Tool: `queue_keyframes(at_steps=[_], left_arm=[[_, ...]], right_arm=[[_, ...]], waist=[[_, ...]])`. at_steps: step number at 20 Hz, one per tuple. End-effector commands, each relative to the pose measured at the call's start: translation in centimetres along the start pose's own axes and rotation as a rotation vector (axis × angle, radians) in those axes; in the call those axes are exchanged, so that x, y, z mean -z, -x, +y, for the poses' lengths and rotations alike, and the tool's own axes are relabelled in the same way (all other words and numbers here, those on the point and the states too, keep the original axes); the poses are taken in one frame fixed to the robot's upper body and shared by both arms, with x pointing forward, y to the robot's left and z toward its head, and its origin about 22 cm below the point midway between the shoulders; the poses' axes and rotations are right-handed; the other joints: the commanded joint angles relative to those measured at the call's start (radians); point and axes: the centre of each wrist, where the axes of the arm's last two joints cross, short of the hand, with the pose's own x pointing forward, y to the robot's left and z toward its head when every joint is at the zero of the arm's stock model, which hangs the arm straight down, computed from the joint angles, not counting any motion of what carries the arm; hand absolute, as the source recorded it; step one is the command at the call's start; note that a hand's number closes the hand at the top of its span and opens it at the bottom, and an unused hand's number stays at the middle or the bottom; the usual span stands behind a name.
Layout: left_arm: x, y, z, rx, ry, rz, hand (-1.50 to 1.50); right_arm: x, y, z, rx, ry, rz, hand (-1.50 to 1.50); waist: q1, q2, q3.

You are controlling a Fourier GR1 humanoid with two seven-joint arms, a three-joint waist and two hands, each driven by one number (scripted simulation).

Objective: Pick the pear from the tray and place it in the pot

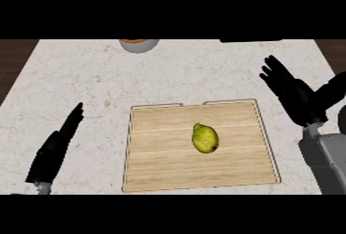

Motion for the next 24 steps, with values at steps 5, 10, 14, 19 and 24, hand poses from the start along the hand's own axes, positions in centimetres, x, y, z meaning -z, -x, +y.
queue_keyframes(at_steps=[5, 10, 14, 19, 24], left_arm=[[3.6, -6.3, 0.5, -0.198, -0.132, -0.207, 0.0], [4.4, -7.6, 1.0, -0.31, -0.133, -0.175, 0.0], [4.7, -8.0, 1.4, -0.32, -0.158, -0.144, 0.0], [5.2, -9.0, 1.9, -0.321, -0.158, -0.136, 0.0], [5.4, -7.3, 2.8, -0.298, -0.175, -0.142, 0.0]], right_arm=[[3.7, 3.8, 2.3, 0.159, -0.271, 0.006, 1.5], [3.6, 7.8, 2.8, -0.086, -0.334, 0.005, -1.5], [5.0, 8.2, 1.9, 0.043, -0.395, -0.138, -1.5], [7.4, 4.3, -1.6, -0.014, -0.516, -0.198, -1.5], [9.3, 0.3, -1.3, -0.198, -0.785, -0.043, -1.5]], waist=[[0.11, 0.027, -0.027], [0.108, 0.029, -0.028], [0.086, 0.018, -0.029], [0.078, 0.014, -0.031], [0.076, 0.012, -0.033]])
